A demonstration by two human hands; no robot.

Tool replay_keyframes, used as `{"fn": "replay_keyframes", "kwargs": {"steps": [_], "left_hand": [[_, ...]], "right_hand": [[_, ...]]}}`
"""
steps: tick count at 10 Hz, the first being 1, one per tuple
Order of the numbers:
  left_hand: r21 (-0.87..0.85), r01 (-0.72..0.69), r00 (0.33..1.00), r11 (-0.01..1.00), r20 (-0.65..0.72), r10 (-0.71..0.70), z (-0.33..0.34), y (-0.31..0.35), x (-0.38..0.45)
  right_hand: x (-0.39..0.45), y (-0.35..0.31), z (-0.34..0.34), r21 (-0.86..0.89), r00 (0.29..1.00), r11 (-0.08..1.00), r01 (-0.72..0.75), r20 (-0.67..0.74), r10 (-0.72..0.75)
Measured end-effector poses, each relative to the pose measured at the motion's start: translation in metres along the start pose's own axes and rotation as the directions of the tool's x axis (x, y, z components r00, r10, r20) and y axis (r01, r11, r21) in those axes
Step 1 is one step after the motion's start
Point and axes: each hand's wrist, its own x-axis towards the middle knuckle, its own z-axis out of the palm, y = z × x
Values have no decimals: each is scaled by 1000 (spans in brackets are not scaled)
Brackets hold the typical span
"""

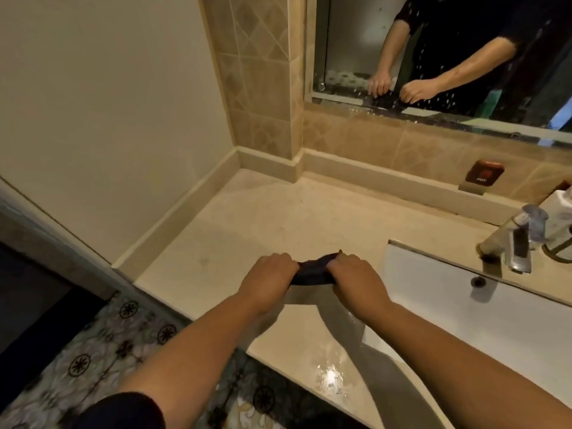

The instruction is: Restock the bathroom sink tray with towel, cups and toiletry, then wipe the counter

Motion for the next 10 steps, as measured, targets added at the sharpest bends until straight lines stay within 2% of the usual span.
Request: {"fn": "replay_keyframes", "kwargs": {"steps": [1,2,3,4,5,6,7,8,9,10], "left_hand": [[-2,-112,990,994,86,112,51,-8,-26],[-45,-195,975,980,100,199,79,-21,-52],[-75,-228,971,971,51,232,84,-27,-67],[-41,-186,974,982,124,190,81,-21,-69],[1,-200,957,980,213,195,92,-15,-65],[-4,-198,937,980,294,190,100,-15,-67],[-14,-199,905,980,382,189,94,-15,-65],[-43,-171,873,984,456,172,75,-11,-58],[-179,-51,803,983,578,147,40,-14,-38],[-205,17,706,979,695,133,-2,-30,-3]], "right_hand": [[-35,-13,58,53,994,996,70,77,-74],[-67,-36,78,124,991,992,11,129,-27],[-70,-46,70,191,999,981,-41,39,34],[-63,-50,73,132,997,988,-78,34,74],[-65,-56,93,-15,976,995,-97,195,98],[-72,-62,102,-38,937,991,-125,323,131],[-69,-62,96,-42,932,991,-124,339,131],[-61,-62,74,6,885,991,-130,451,114],[-30,-65,39,-43,768,986,-159,623,151],[26,-59,6,-31,630,982,-186,764,144]]}}
